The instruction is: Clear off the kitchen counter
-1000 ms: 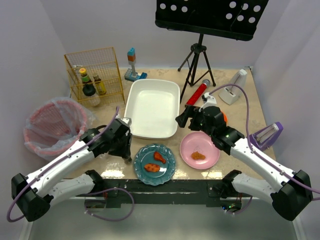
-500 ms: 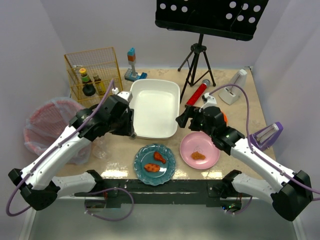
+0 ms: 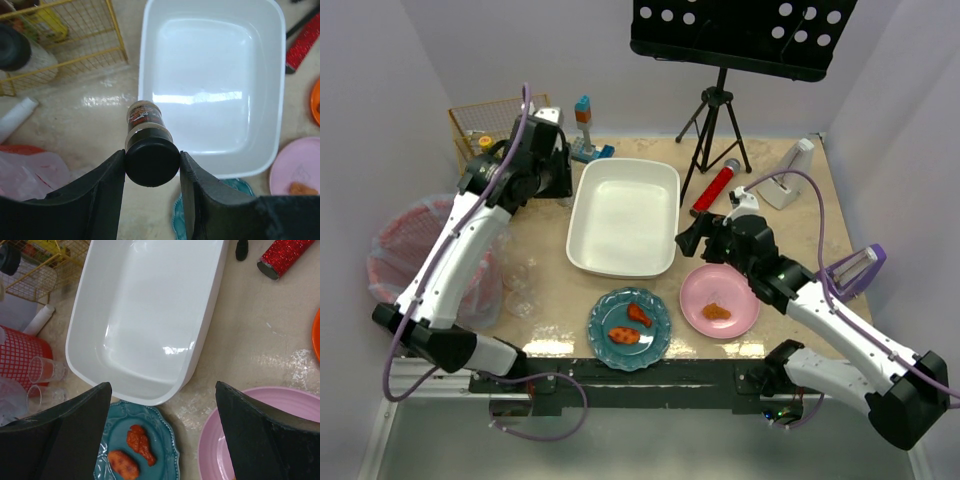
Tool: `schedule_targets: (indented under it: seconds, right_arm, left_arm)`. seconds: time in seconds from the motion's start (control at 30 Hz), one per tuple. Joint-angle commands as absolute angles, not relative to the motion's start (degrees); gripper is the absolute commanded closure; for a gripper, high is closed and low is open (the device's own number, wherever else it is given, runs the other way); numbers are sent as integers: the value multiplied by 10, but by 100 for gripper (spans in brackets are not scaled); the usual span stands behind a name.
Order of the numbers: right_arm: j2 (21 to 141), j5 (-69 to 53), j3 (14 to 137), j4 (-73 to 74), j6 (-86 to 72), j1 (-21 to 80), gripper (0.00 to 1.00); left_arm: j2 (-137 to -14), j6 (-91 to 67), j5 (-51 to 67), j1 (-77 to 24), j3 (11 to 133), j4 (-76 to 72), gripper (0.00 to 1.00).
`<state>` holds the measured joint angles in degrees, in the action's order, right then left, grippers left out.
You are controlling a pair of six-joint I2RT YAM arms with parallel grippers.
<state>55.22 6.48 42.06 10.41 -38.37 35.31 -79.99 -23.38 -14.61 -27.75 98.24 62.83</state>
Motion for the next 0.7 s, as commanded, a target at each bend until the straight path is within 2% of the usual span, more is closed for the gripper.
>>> schedule_targets:
  seconds: [0.0, 0.3, 0.67]
  right_arm:
    - [534, 72, 445, 125, -375, 354, 10]
    - [512, 79, 425, 134, -364, 354, 10]
    - [496, 59, 399, 136, -361, 354, 10]
  left_arm:
    - [-858, -174, -149, -218, 1044, 580, 100]
    - [-968, -140, -83, -92, 1144, 563, 100]
    - [-1032, -133, -43, -41, 1148, 526, 100]
